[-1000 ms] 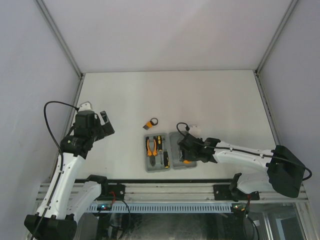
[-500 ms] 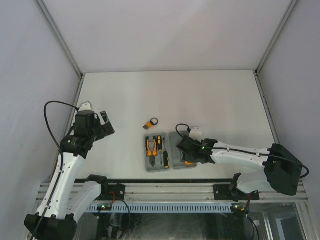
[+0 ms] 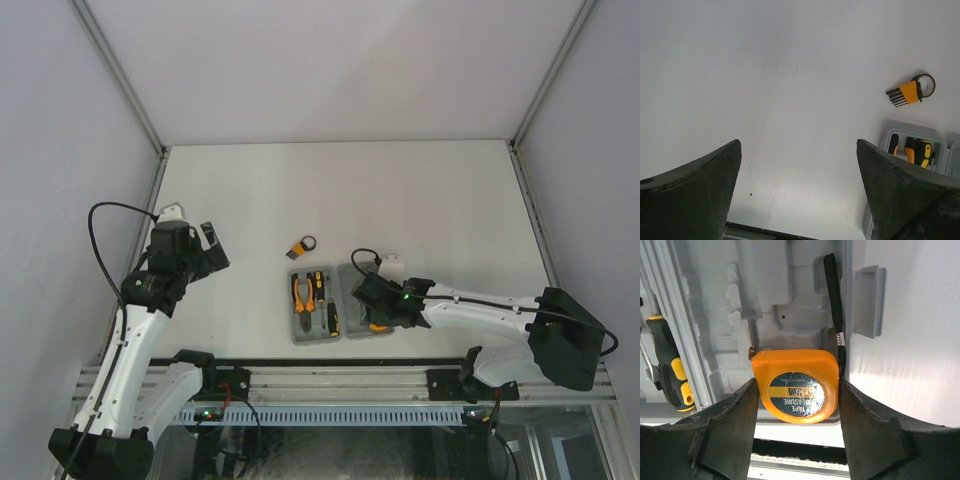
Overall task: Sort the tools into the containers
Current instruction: Place the engineering item in the storage box.
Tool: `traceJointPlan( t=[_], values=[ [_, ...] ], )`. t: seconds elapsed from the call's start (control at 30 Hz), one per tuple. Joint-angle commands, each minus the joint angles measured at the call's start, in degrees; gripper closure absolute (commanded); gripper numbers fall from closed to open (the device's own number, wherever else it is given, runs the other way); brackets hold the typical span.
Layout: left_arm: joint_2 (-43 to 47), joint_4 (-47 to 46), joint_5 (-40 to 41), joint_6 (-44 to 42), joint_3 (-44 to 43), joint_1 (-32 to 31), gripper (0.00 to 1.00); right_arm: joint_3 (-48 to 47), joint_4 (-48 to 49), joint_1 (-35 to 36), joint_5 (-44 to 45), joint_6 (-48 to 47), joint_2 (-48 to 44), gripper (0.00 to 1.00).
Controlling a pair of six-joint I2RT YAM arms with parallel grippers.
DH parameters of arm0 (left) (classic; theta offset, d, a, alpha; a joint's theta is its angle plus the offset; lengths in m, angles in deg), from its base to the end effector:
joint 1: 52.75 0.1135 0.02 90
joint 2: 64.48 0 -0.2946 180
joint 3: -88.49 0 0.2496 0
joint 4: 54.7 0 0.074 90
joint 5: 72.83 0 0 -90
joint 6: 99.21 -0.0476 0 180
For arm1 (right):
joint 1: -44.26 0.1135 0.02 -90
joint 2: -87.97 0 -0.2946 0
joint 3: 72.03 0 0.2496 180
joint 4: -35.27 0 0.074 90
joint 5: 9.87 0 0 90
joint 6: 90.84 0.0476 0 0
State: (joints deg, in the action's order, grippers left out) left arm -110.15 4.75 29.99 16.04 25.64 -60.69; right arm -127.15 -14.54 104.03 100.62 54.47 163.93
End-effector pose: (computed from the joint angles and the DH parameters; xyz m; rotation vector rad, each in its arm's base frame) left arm 0.1418 -0.0091 0.3170 -0.4559 2.2406 -0.0427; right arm 0.1257 0.1826 0.1986 -0.0216 2.6607 0.1246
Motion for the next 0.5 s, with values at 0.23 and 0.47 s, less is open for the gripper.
traceJointPlan(
  t=[0.23,0.47],
  values=[
    [0.15,-2.64,-2.72,-1.78,0.48,0.36,0.00,-1.24,-1.73,0.28,1.90,-3.95,-8.26,0.35],
    [-0.89,-2.03,-2.85,-1.15,-0.05,0.38,0.00,-0.91,0.81,0.17,1.68,-7.56,-8.02,0.34]
  ],
)
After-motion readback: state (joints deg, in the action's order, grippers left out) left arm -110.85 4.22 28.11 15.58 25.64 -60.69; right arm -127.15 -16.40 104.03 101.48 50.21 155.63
